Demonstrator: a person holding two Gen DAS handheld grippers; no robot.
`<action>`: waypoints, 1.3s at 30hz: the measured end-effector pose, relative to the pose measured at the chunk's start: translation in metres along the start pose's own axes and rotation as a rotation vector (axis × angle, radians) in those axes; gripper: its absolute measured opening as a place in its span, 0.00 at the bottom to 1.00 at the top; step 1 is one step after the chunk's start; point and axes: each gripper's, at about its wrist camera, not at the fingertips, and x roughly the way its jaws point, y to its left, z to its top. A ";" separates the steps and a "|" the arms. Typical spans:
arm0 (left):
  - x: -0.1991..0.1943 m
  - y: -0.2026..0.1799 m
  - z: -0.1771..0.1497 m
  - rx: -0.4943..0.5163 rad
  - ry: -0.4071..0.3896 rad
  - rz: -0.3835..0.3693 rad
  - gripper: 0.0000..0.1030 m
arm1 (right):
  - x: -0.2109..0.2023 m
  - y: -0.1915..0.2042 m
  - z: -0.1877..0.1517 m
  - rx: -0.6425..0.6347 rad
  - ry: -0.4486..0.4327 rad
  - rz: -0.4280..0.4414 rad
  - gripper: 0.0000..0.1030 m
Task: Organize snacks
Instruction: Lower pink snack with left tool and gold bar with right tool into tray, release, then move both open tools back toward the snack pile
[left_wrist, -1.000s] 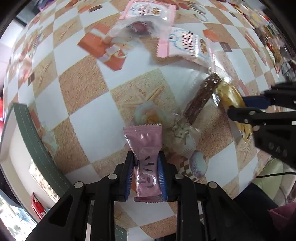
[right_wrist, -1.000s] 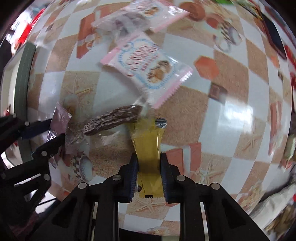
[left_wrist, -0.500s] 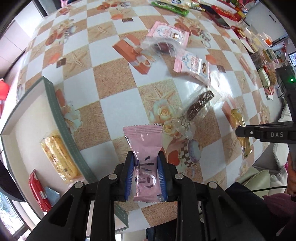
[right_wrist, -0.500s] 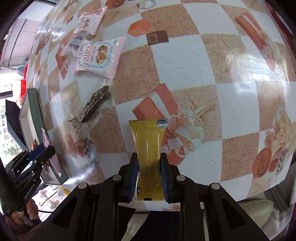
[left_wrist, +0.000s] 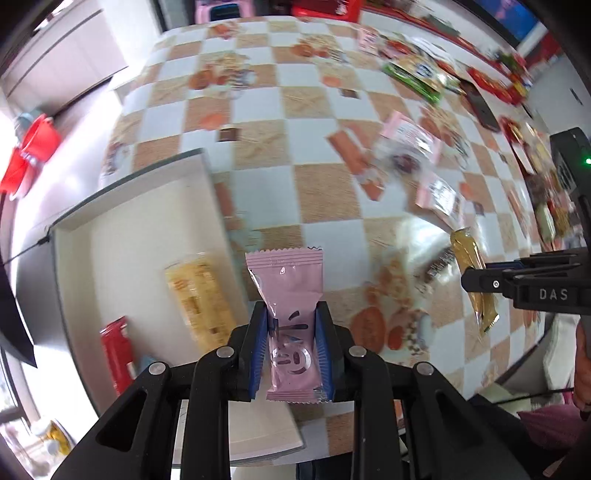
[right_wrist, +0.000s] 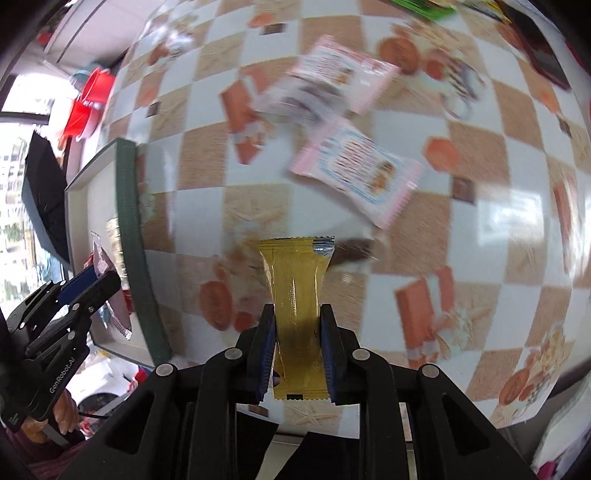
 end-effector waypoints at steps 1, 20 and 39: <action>-0.002 0.010 -0.001 -0.031 -0.009 0.011 0.27 | 0.001 0.008 0.004 -0.019 0.001 0.001 0.24; 0.006 0.134 -0.044 -0.341 0.028 0.083 0.27 | 0.044 0.214 0.046 -0.409 0.086 0.030 0.24; 0.027 0.115 -0.047 -0.250 0.056 0.096 0.76 | 0.057 0.195 0.062 -0.284 0.083 -0.073 0.96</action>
